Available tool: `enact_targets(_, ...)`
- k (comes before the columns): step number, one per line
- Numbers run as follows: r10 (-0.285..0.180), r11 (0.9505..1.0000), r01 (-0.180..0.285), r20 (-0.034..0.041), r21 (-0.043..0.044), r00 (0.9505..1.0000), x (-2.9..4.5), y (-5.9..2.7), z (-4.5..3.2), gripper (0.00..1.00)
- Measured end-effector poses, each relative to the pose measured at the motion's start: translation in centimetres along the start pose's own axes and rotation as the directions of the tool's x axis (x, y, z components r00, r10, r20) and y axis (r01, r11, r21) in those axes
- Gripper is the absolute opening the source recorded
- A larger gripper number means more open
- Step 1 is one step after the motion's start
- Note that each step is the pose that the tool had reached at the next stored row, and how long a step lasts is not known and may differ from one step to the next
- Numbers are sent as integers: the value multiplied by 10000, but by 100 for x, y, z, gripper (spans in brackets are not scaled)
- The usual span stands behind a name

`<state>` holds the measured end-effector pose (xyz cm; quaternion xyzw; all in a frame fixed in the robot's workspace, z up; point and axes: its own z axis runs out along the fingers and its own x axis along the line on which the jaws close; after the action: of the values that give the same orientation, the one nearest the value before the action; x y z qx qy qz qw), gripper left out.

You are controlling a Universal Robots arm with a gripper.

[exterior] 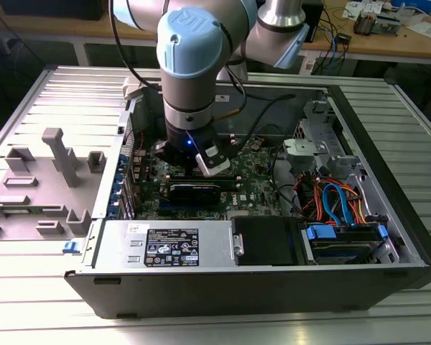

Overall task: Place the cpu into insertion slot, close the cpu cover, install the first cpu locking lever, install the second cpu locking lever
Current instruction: 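Install the second cpu locking lever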

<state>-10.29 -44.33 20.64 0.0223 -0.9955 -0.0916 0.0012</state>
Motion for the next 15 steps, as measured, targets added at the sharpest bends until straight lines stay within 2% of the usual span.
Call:
enact_targets(4, 0, 10000, 0, -3, -16, 10000, 14, -4, 21, 11)
enact_targets(9, 1, 9999, -1, 2, -116, 10000, 17, 4, 53, 11)
enact_targets(13, 0, 9999, 0, -5, -114, 10000, 16, 4, 63, 11)
enact_targets(15, 0, 10000, 0, -8, -73, 10000, 16, 2, 54, 11)
